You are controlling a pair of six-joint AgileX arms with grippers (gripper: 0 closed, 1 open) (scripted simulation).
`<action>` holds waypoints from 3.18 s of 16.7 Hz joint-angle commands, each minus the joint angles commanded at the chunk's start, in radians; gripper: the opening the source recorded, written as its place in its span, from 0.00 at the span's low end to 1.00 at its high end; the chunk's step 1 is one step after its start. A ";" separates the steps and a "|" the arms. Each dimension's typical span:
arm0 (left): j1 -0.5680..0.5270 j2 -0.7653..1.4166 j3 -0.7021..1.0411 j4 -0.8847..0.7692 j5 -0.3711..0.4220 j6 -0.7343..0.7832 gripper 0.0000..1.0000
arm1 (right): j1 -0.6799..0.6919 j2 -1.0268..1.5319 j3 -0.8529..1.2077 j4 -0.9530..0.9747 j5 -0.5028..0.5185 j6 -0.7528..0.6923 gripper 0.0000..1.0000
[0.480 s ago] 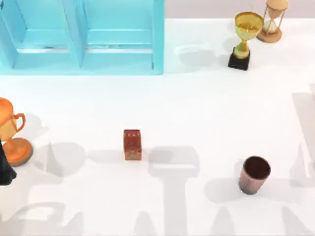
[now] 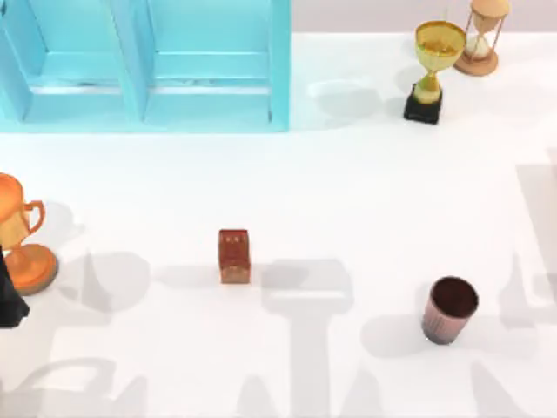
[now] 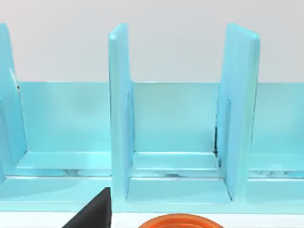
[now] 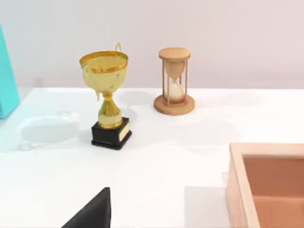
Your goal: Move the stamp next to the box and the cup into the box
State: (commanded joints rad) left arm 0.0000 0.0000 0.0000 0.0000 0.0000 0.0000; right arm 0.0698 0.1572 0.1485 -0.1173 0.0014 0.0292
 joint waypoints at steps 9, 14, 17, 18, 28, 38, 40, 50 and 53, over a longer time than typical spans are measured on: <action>0.000 0.000 0.000 0.000 0.000 0.000 1.00 | 0.272 0.622 0.728 -0.371 -0.012 0.210 1.00; 0.000 0.000 0.000 0.000 0.000 0.000 1.00 | 0.449 1.059 1.279 -0.583 -0.018 0.406 1.00; 0.000 0.000 0.000 0.000 0.000 0.000 1.00 | 0.546 1.341 1.595 -0.717 -0.013 0.524 1.00; 0.000 0.000 0.000 0.000 0.000 0.000 1.00 | 0.575 1.437 1.691 -0.765 -0.009 0.562 1.00; 0.000 0.000 0.000 0.000 0.000 0.000 1.00 | 0.774 2.269 2.297 -1.254 0.065 0.827 1.00; 0.000 0.000 0.000 0.000 0.000 0.000 1.00 | 0.794 2.388 2.348 -1.345 0.082 0.859 1.00; 0.000 0.000 0.000 0.000 0.000 0.000 1.00 | 0.794 2.386 2.312 -1.309 0.083 0.856 1.00; 0.000 0.000 0.000 0.000 0.000 0.000 1.00 | 0.788 2.395 2.056 -1.042 0.083 0.850 1.00; 0.000 0.000 0.000 0.000 0.000 0.000 1.00 | 0.788 2.395 2.056 -1.042 0.083 0.850 0.92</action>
State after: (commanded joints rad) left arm 0.0000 0.0000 0.0000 0.0000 0.0000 0.0000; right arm 0.8576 2.5517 2.2043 -1.1595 0.0843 0.8789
